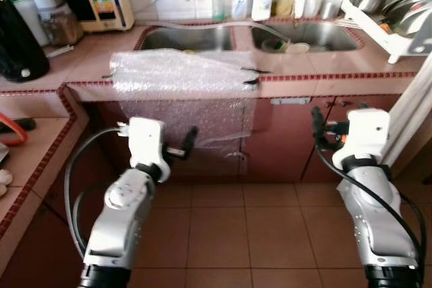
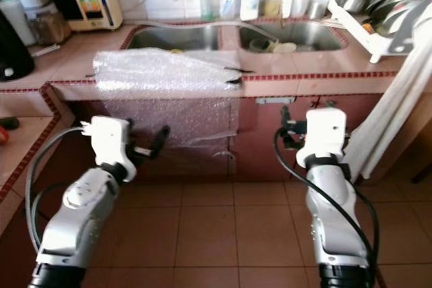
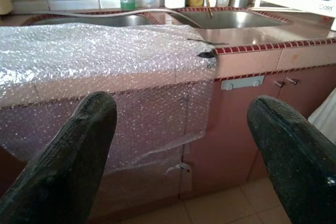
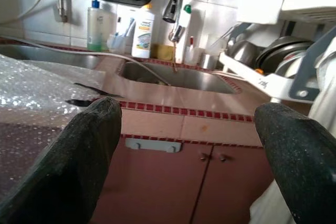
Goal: Kitchen organization
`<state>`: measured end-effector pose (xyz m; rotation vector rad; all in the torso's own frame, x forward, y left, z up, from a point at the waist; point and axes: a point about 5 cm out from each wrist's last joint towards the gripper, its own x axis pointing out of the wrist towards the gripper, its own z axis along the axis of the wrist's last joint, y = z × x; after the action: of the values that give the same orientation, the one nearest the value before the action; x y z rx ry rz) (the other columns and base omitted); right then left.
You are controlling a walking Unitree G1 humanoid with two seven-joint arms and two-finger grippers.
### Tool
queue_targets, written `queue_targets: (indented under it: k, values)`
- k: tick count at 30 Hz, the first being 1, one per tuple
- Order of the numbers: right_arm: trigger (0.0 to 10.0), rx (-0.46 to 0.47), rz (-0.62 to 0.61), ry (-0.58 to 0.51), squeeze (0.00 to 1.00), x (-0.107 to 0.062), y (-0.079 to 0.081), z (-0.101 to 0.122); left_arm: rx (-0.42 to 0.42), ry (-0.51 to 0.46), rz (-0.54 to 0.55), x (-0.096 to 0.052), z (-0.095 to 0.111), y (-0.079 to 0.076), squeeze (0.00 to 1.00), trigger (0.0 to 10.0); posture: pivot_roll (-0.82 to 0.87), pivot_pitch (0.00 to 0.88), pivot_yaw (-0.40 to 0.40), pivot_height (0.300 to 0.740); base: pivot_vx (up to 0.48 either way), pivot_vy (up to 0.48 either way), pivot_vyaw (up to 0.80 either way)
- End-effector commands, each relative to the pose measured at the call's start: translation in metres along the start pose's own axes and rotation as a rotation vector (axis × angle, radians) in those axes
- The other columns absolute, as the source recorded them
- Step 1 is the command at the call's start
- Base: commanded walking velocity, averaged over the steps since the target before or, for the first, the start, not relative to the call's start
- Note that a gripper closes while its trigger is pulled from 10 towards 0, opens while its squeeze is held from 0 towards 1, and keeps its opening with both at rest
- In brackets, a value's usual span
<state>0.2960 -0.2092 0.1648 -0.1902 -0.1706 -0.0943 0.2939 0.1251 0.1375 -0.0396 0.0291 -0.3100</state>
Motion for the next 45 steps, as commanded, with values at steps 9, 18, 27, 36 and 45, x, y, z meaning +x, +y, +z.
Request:
queue_targets:
  k: [9,18,27,36,45]
  values:
    - [10.0,0.01,0.02,-0.017,0.0,0.001,0.006,0.004,0.016,0.008,0.031,-0.002,-0.001,0.009,0.0,10.0,-0.03,0.0,0.037,0.74,0.0,-0.118,0.0]
    - [10.0,0.012,0.022,-0.011,0.0,0.0,0.007,0.003,0.004,0.001,0.053,-0.001,-0.001,0.012,0.0,10.0,-0.03,0.0,0.037,0.74,0.0,0.0,0.0]
    - [10.0,0.015,0.023,0.0,0.0,0.001,0.008,-0.001,-0.003,0.063,0.157,0.002,-0.017,0.03,0.0,10.0,-0.03,0.0,0.038,0.74,0.0,0.0,-0.71]
    - [10.0,0.015,0.026,0.011,0.0,0.001,0.01,-0.005,0.005,0.055,0.17,0.002,-0.015,0.034,0.0,10.0,-0.02,0.0,0.037,0.74,0.0,0.0,-0.8]
    - [10.0,0.023,0.035,0.024,0.0,0.003,0.013,-0.01,0.034,0.079,0.191,0.009,-0.026,0.038,0.0,10.0,0.0,0.0,0.02,0.74,0.0,0.0,-0.8]
